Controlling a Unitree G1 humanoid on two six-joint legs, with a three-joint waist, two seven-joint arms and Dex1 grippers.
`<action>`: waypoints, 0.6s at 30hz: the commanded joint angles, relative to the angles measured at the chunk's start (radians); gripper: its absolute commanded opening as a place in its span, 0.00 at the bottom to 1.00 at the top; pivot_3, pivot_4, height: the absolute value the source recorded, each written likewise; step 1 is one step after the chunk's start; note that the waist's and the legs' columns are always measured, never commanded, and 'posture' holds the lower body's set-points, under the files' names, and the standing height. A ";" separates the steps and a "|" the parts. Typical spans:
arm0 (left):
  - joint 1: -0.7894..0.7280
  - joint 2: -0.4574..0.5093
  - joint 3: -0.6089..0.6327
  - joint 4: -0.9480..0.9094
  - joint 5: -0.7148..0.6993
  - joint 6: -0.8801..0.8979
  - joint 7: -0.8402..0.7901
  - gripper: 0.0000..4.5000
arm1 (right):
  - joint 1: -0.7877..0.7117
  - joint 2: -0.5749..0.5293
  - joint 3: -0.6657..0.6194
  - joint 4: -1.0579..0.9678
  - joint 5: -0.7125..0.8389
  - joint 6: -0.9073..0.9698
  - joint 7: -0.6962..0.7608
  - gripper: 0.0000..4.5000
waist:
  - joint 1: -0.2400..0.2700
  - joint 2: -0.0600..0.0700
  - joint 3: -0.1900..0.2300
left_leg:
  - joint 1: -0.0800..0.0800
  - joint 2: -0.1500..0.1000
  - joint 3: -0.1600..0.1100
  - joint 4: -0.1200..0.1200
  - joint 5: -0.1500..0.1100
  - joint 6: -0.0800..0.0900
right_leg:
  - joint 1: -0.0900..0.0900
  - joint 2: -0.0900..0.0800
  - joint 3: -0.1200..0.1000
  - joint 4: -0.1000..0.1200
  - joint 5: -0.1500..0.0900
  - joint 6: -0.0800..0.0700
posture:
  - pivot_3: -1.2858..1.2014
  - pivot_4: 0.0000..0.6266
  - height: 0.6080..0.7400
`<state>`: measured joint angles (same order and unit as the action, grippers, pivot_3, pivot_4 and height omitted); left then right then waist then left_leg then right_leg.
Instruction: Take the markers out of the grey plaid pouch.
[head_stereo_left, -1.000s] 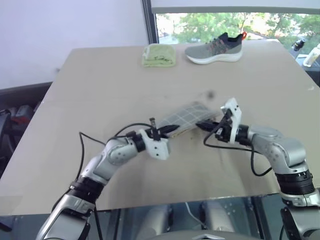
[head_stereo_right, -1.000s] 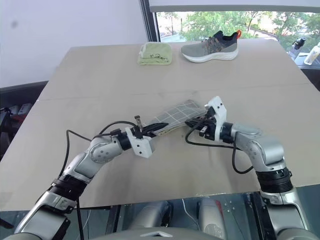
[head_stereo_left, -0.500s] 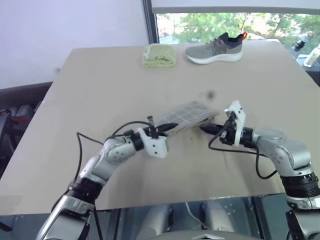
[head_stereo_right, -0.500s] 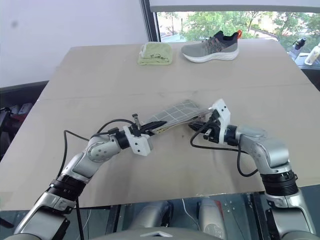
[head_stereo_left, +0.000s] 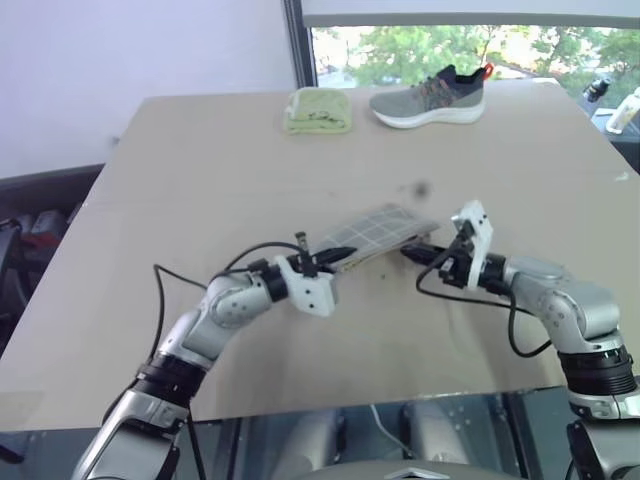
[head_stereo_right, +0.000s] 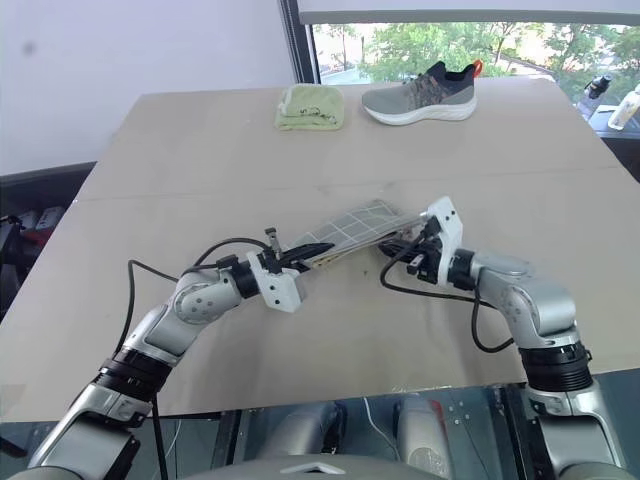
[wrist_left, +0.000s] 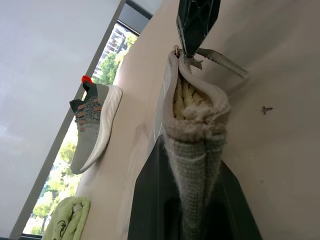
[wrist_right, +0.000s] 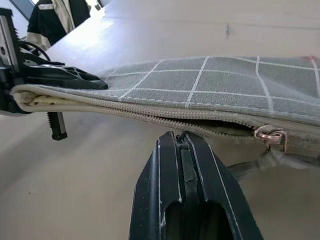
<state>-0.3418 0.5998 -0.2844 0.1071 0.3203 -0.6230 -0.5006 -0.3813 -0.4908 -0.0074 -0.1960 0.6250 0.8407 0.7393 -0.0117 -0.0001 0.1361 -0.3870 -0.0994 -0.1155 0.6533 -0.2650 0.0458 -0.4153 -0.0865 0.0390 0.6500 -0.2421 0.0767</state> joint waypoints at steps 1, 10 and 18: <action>0.001 0.006 0.026 -0.027 -0.010 -0.021 0.010 0.00 | -0.026 -0.021 -0.038 -0.061 0.043 0.019 0.008 0.01 | 0.000 0.000 0.000 | 0.000 0.000 0.000 0.000 0.000 0.000 | 0.000 0.000 0.000 0.000 0.000 0.000 | 0.52 0.24 1.00; 0.005 0.004 0.025 -0.034 -0.005 -0.019 0.013 0.00 | -0.036 -0.017 -0.011 -0.028 0.019 0.008 0.001 0.01 | 0.000 0.000 0.000 | 0.000 0.000 0.000 0.000 0.000 0.000 | 0.000 0.000 0.000 0.000 0.000 0.000 | 0.52 0.24 1.00; 0.003 0.003 0.022 -0.061 -0.021 -0.010 -0.004 0.00 | -0.065 0.018 0.021 0.030 -0.025 -0.018 -0.007 0.01 | 0.000 0.000 0.000 | 0.000 0.000 0.000 0.000 0.000 0.000 | 0.000 0.000 0.000 0.000 0.000 0.000 | 0.52 0.24 1.00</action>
<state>-0.3361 0.6004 -0.2841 0.1012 0.3216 -0.6236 -0.5040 -0.4232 -0.4805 0.0146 -0.1632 0.6024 0.8449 0.7344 -0.0122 -0.0002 0.1362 -0.3871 -0.0993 -0.1154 0.6533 -0.2650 0.0458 -0.4154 -0.0867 0.0391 0.6500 -0.2421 0.0767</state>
